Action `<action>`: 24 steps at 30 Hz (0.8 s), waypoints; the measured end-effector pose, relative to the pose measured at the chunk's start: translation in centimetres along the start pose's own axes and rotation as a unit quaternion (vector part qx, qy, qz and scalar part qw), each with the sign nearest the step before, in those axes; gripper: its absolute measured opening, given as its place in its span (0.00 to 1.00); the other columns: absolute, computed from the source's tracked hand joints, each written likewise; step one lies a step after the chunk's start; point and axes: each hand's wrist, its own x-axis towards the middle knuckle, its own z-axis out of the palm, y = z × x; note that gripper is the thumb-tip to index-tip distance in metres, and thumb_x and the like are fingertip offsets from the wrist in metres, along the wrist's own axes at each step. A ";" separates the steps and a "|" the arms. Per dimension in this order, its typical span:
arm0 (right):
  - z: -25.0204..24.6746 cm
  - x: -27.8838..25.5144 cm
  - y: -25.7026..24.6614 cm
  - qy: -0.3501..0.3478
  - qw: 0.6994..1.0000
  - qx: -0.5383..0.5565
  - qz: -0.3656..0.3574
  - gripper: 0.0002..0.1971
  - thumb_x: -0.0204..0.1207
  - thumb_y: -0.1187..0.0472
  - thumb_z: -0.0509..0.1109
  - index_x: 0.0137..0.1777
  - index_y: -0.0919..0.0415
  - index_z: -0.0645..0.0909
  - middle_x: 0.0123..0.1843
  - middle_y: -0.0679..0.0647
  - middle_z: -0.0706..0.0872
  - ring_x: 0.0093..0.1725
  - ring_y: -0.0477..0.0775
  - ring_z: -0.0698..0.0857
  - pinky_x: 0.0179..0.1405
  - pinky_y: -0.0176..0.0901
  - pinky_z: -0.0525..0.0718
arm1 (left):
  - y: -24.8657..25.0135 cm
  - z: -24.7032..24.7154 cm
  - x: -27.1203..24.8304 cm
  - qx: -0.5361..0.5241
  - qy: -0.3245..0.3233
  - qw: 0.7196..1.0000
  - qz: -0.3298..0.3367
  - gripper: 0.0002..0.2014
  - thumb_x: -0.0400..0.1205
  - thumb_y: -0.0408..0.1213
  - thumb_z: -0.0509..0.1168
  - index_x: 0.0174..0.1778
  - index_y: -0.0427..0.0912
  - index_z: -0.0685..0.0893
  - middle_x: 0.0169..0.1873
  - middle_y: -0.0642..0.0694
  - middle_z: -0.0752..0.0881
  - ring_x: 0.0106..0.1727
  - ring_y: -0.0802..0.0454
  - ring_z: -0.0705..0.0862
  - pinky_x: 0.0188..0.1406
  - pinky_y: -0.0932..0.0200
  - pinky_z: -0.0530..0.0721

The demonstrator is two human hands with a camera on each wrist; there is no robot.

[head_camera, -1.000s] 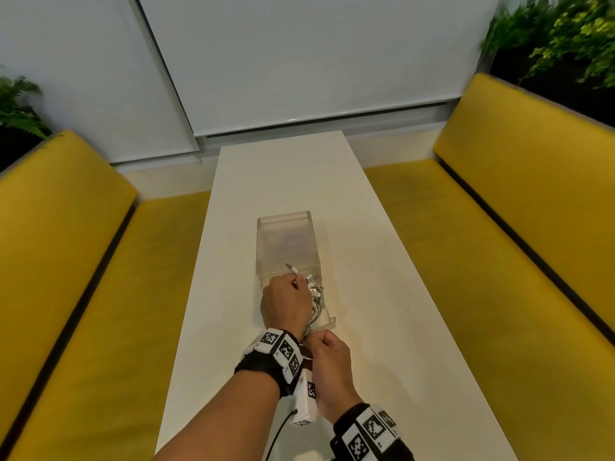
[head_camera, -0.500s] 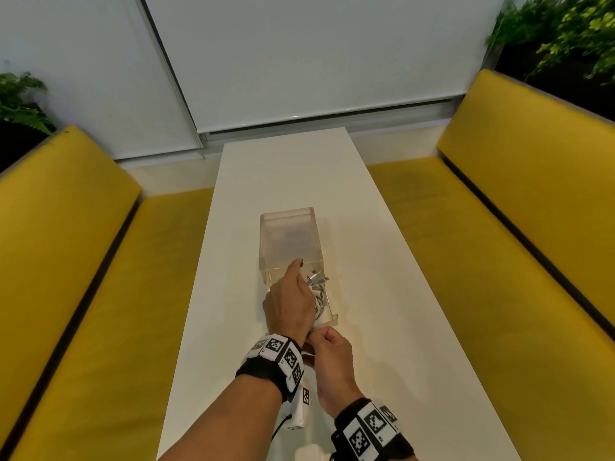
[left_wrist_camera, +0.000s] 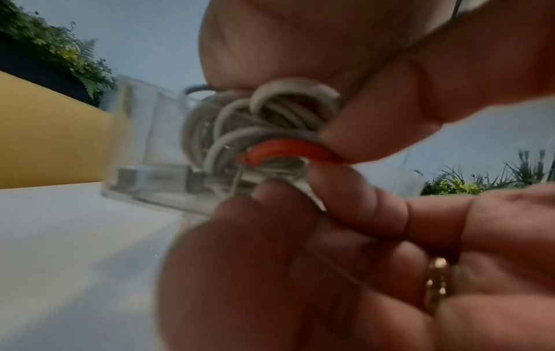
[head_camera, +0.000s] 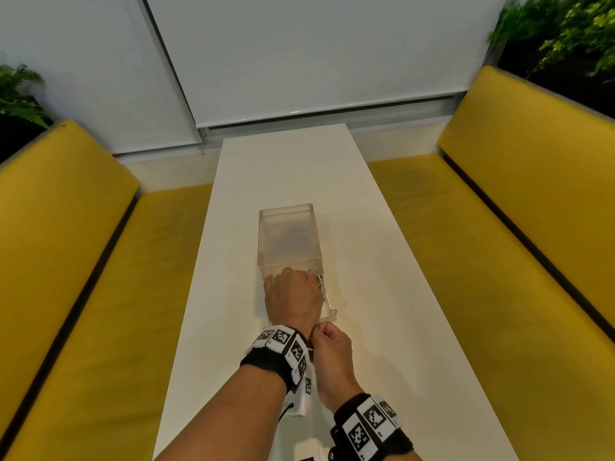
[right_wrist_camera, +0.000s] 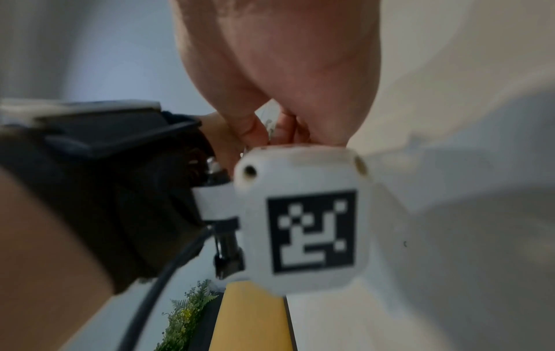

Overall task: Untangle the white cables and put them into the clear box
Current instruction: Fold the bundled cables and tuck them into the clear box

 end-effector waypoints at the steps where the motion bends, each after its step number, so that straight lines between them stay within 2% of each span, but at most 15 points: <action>1: 0.0 0.0 0.0 0.004 1.000 0.000 0.003 0.13 0.79 0.73 0.64 0.32 0.63 0.77 0.29 0.55 0.81 0.28 0.49 0.77 0.28 0.40 0.78 | 0.2 0.0 0.2 0.019 -0.002 1.000 -0.003 0.27 0.90 0.50 0.53 0.35 0.41 0.89 0.38 0.43 0.88 0.44 0.42 0.87 0.61 0.43 0.79; 4: 0.2 0.1 0.1 0.006 1.000 0.005 0.012 0.09 0.78 0.71 0.65 0.36 0.64 0.80 0.32 0.60 0.79 0.33 0.54 0.74 0.32 0.46 0.74 | 0.8 -0.4 0.8 0.069 -0.009 0.998 -0.008 0.24 0.91 0.47 0.52 0.48 0.38 0.91 0.50 0.39 0.88 0.55 0.41 0.86 0.64 0.45 0.76; 6: 0.3 0.4 -0.1 0.012 1.000 0.004 0.013 0.09 0.77 0.72 0.64 0.36 0.63 0.79 0.32 0.59 0.77 0.33 0.54 0.73 0.31 0.45 0.73 | 0.8 -0.4 1.0 0.079 -0.031 0.996 0.004 0.22 0.90 0.44 0.51 0.48 0.40 0.91 0.48 0.40 0.90 0.54 0.41 0.86 0.63 0.44 0.77; 8: 0.4 0.9 -0.6 0.014 1.000 -0.004 0.005 0.10 0.77 0.72 0.63 0.34 0.63 0.76 0.30 0.58 0.77 0.32 0.53 0.73 0.27 0.43 0.72 | 0.8 -0.6 1.3 0.072 -0.047 0.996 0.013 0.19 0.88 0.39 0.52 0.45 0.43 0.89 0.44 0.42 0.91 0.50 0.40 0.88 0.60 0.45 0.78; 10: 0.3 1.5 -1.3 0.006 1.000 -0.011 -0.004 0.12 0.77 0.73 0.63 0.33 0.63 0.76 0.30 0.58 0.81 0.31 0.53 0.78 0.27 0.42 0.79 | 0.7 -1.0 1.3 0.035 -0.051 0.998 0.013 0.17 0.85 0.34 0.53 0.36 0.44 0.84 0.40 0.42 0.90 0.46 0.39 0.87 0.56 0.46 0.79; 13: 0.3 2.0 -1.6 -0.012 1.000 -0.009 -0.005 0.09 0.77 0.71 0.66 0.35 0.64 0.78 0.37 0.64 0.88 0.37 0.56 0.87 0.37 0.47 0.87 | 0.2 -1.2 1.2 -0.044 -0.046 0.998 0.022 0.22 0.87 0.34 0.51 0.25 0.44 0.71 0.35 0.39 0.87 0.41 0.40 0.85 0.47 0.47 0.78; 15: 0.3 2.0 -1.4 -0.017 1.000 -0.003 -0.004 0.07 0.77 0.69 0.68 0.37 0.65 0.79 0.41 0.69 0.90 0.39 0.57 0.88 0.40 0.50 0.87 | -0.3 -1.2 1.1 -0.095 -0.026 0.995 -0.006 0.23 0.89 0.39 0.53 0.25 0.44 0.74 0.33 0.41 0.87 0.36 0.43 0.82 0.37 0.52 0.74; 16: 0.2 2.0 -1.3 -0.019 1.000 0.000 -0.002 0.06 0.77 0.68 0.69 0.37 0.64 0.80 0.44 0.71 0.90 0.40 0.57 0.88 0.41 0.50 0.87 | -0.5 -1.0 1.1 -0.105 -0.009 0.994 -0.016 0.23 0.89 0.43 0.55 0.28 0.43 0.78 0.33 0.43 0.87 0.35 0.45 0.82 0.34 0.54 0.72; 18: 0.2 2.2 -1.1 -0.020 1.000 0.005 -0.003 0.06 0.77 0.67 0.70 0.38 0.64 0.81 0.48 0.72 0.91 0.41 0.57 0.89 0.40 0.48 0.88 | -0.8 -0.6 1.1 -0.121 0.030 0.992 -0.029 0.17 0.87 0.50 0.62 0.40 0.42 0.84 0.38 0.47 0.87 0.38 0.48 0.83 0.36 0.56 0.74; 20: 0.2 2.3 -1.1 -0.020 1.000 0.003 -0.006 0.07 0.78 0.66 0.70 0.38 0.64 0.81 0.48 0.72 0.91 0.41 0.57 0.89 0.40 0.49 0.88 | -1.0 -0.4 1.0 -0.151 0.058 0.986 -0.029 0.14 0.84 0.51 0.69 0.48 0.42 0.83 0.42 0.50 0.85 0.43 0.48 0.83 0.41 0.54 0.79; 22: 0.2 2.2 -1.0 -0.019 1.000 0.004 -0.005 0.08 0.78 0.66 0.70 0.36 0.63 0.81 0.47 0.71 0.91 0.41 0.58 0.89 0.41 0.50 0.88 | -1.4 -0.4 0.8 -0.144 0.077 0.987 -0.005 0.14 0.83 0.52 0.70 0.45 0.43 0.86 0.43 0.50 0.86 0.43 0.48 0.84 0.44 0.52 0.83; 24: 0.3 2.1 -0.9 -0.021 1.000 0.007 -0.001 0.08 0.77 0.66 0.71 0.36 0.63 0.81 0.43 0.69 0.91 0.40 0.56 0.89 0.40 0.50 0.87 | -2.0 -0.3 0.6 -0.102 0.089 0.990 0.035 0.16 0.86 0.52 0.65 0.41 0.44 0.89 0.42 0.49 0.88 0.44 0.48 0.84 0.47 0.51 0.80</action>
